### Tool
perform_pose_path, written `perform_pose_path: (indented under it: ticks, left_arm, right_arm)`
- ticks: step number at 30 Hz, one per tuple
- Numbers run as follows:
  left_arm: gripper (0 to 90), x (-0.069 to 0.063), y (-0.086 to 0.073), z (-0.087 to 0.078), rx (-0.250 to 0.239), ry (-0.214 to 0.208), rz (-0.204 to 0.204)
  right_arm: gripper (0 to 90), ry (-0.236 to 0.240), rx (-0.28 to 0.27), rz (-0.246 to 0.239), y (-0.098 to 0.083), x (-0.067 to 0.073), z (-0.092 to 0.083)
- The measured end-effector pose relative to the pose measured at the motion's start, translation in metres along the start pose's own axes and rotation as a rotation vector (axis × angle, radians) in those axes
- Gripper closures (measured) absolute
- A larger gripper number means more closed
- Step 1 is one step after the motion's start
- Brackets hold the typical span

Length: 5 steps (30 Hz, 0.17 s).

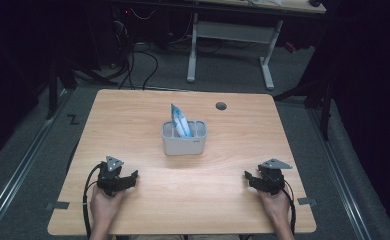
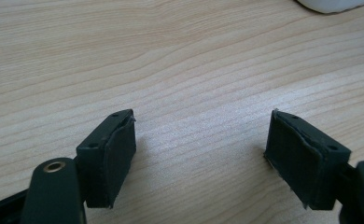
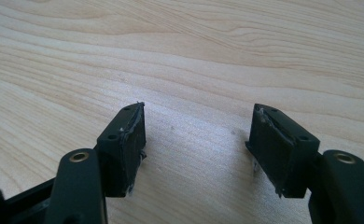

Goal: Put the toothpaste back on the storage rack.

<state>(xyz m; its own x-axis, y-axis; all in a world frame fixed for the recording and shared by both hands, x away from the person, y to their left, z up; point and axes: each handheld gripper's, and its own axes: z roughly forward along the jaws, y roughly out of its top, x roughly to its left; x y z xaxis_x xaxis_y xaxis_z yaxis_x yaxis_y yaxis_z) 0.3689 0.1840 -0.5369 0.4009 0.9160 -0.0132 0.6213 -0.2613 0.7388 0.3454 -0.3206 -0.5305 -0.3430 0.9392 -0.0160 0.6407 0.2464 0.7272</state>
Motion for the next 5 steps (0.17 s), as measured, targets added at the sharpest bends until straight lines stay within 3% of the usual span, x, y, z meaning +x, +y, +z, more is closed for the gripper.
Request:
perform_pose_path:
  ticks: [5]
  left_arm:
    - [24.4,0.0,0.0,0.0,0.0,0.0,0.0]
  right_arm:
    - [35.4,-0.001,0.001,0.002,0.0,0.0,0.0001]
